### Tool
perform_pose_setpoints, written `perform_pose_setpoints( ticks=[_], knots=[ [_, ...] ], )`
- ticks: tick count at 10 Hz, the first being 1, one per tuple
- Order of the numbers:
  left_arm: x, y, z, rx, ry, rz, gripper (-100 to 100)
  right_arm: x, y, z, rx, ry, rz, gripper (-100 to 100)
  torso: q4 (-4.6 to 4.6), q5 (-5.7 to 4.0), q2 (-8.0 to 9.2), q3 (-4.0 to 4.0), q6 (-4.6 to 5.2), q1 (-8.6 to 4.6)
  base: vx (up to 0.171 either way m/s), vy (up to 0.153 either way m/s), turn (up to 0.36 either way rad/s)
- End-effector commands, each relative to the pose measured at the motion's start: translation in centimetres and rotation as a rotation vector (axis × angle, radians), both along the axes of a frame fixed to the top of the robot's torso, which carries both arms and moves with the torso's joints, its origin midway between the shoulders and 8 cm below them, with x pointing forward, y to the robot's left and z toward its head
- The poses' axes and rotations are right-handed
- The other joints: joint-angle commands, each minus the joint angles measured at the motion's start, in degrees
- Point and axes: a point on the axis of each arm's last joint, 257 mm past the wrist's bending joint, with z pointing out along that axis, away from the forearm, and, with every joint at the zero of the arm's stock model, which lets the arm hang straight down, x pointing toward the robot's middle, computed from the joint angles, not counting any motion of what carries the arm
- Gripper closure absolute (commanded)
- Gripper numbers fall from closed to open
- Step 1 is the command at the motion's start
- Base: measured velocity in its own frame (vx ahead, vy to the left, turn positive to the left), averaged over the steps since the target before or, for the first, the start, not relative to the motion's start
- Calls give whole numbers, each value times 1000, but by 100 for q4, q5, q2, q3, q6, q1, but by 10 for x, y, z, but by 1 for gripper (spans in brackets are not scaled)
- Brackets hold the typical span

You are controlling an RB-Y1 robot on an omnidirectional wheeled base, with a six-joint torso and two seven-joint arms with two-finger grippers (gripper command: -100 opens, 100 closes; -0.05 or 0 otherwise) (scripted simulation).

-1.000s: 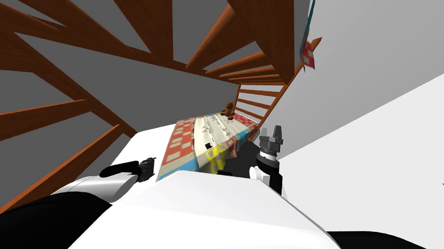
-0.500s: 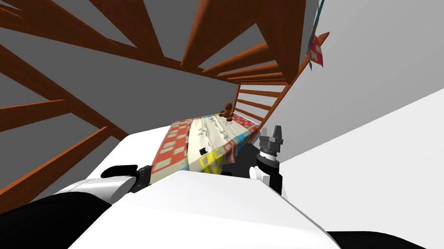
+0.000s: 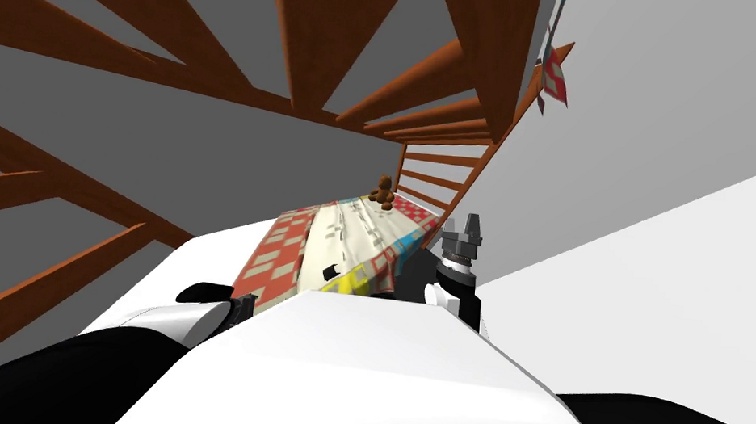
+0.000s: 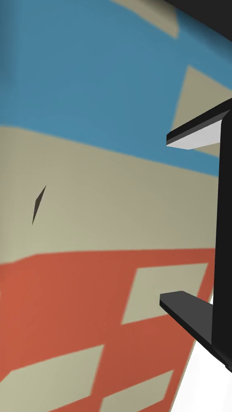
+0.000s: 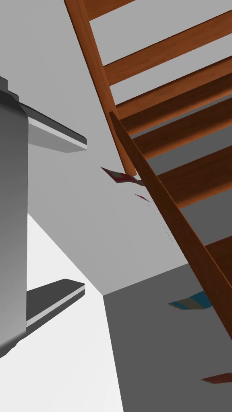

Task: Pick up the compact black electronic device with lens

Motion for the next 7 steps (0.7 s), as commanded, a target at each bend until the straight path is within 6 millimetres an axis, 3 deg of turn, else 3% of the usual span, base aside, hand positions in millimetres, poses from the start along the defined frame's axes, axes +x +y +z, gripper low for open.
perform_pose_setpoints(
  ticks=[1,7],
  knots=[
    [-14,-12,-9,-53,50,28,-100,0,0,0,0,0,0,0,0,0,0,0,0,0,242,-189,-28],
    [-27,-54,-24,-196,116,56,-100,0,0,0,0,0,0,0,-4,-7,-12,-8,0,-20,230,-166,-41]
  ],
)
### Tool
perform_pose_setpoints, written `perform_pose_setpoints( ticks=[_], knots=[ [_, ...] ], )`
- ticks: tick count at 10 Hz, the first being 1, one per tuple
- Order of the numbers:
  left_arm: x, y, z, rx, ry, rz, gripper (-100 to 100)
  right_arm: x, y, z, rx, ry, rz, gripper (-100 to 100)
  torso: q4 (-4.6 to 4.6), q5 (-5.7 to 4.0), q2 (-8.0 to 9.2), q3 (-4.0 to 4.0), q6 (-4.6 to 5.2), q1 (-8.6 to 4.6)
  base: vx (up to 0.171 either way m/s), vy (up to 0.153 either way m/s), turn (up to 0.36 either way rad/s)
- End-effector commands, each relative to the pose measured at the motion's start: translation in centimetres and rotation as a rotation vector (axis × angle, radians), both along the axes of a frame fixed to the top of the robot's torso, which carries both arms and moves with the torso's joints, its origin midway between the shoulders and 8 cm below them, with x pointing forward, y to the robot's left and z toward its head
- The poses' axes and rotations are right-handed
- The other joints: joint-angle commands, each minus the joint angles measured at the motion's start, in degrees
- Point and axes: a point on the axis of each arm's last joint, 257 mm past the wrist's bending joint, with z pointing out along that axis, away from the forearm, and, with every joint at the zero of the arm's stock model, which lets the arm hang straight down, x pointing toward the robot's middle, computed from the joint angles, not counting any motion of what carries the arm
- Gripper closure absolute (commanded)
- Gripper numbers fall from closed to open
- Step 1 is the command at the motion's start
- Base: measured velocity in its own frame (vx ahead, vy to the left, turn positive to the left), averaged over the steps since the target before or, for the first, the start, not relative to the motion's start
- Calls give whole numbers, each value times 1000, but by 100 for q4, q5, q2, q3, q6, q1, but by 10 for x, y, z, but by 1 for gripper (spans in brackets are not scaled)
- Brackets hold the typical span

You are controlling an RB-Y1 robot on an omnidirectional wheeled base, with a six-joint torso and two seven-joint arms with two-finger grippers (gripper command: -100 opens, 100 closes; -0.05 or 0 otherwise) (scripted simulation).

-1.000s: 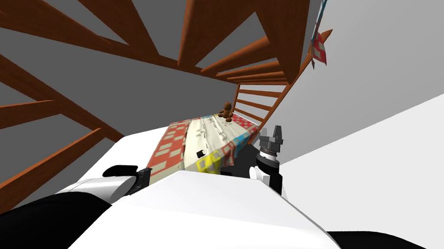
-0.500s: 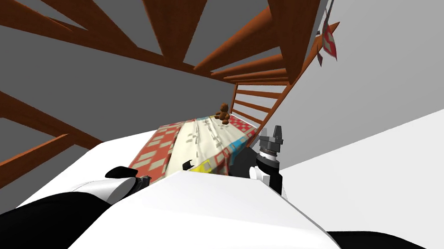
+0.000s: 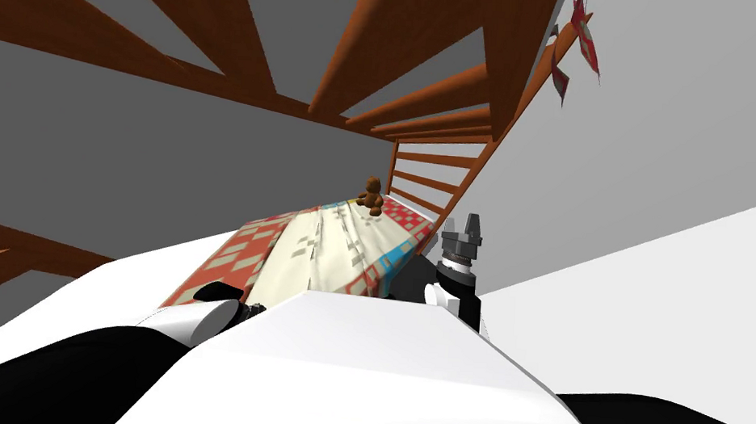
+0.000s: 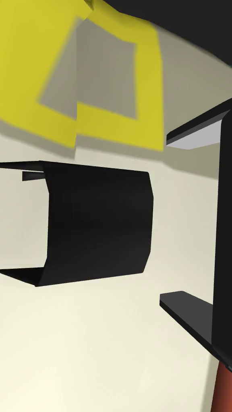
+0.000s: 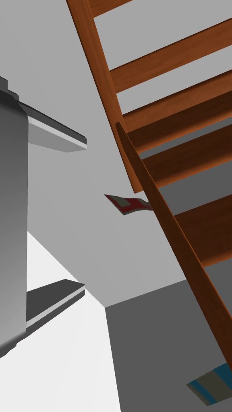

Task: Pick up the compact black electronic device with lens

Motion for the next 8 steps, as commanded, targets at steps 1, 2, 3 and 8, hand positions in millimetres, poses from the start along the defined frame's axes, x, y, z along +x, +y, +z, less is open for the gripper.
perform_pose_setpoints(
  ticks=[1,2,3,8],
  knots=[
    [1,-10,-3,-33,3,0,-100,0,0,0,0,0,0,0,0,0,0,0,0,0,246,-205,-64],
    [2,-13,-4,-42,1,-2,-100,0,0,0,0,0,0,0,0,-2,4,2,0,-10,190,-178,-34],
    [2,-11,-4,-34,2,-1,-100,0,0,0,0,0,0,0,4,-2,21,11,-1,-3,75,-70,5],
    [4,-5,-27,-39,-3,7,-100,0,0,0,0,0,0,0,25,15,113,65,-3,67,-10,-10,-14]
  ],
)
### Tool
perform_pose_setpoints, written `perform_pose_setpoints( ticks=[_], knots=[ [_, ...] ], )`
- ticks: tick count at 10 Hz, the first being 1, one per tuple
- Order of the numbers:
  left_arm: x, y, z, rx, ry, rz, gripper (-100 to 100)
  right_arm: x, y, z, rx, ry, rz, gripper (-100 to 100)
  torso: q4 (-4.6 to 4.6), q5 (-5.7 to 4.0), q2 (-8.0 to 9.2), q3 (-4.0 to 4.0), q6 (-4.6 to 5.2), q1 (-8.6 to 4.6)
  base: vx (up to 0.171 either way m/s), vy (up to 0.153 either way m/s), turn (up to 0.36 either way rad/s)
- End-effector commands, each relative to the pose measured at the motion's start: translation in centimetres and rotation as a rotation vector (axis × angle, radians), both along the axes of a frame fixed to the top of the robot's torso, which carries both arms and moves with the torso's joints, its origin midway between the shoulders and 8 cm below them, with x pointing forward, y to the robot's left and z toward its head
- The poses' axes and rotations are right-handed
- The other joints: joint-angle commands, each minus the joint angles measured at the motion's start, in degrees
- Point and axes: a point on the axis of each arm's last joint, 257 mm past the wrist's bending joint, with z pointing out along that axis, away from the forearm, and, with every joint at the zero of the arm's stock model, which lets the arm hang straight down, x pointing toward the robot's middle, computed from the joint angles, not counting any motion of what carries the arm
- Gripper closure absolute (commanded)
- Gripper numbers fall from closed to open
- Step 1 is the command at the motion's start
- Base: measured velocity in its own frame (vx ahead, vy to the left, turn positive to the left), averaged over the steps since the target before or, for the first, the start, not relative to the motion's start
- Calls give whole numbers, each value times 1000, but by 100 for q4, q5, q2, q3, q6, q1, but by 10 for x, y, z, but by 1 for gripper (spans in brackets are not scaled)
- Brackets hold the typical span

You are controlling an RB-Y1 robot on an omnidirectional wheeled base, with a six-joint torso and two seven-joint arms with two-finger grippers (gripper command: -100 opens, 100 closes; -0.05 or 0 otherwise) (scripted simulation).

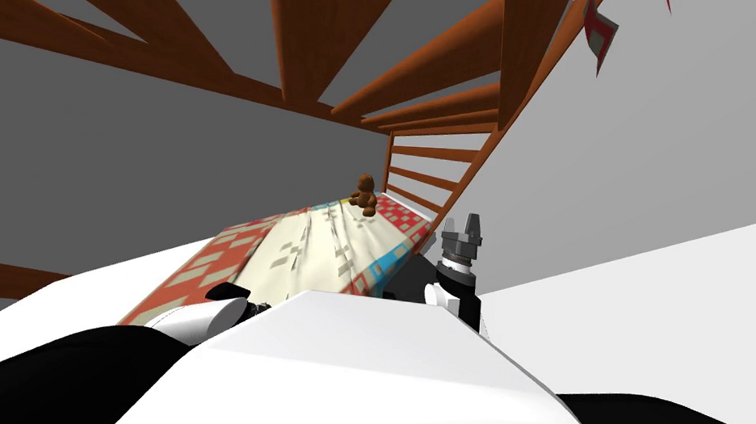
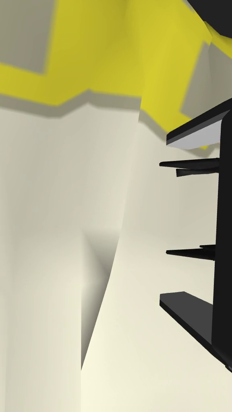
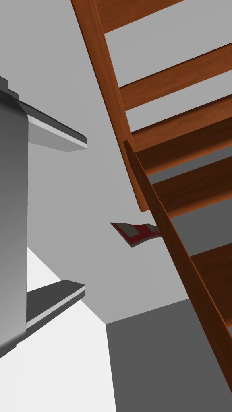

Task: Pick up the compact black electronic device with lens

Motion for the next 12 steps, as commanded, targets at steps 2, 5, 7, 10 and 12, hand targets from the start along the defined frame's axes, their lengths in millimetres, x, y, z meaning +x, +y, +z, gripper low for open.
perform_pose_setpoints(
  ticks=[2,5,7,10,12],
  knots=[
    [0,0,-1,0,-1,-1,100,0,0,0,0,0,0,0,0,0,-3,-1,0,1,-5,-1,-1],
    [0,0,-1,-1,1,0,100,0,0,0,0,0,0,0,0,1,-10,-5,3,9,0,0,0],
    [0,0,-1,-1,0,0,0,0,0,0,0,0,0,0,-1,0,-11,-6,3,8,0,0,0],
    [-3,-4,18,2,2,-7,100,0,0,0,0,0,0,0,0,-3,-17,-8,3,9,19,13,19],
    [-3,-3,16,2,1,-7,0,0,0,0,0,0,0,0,-2,-2,-16,-9,3,7,5,3,1]
  ],
)
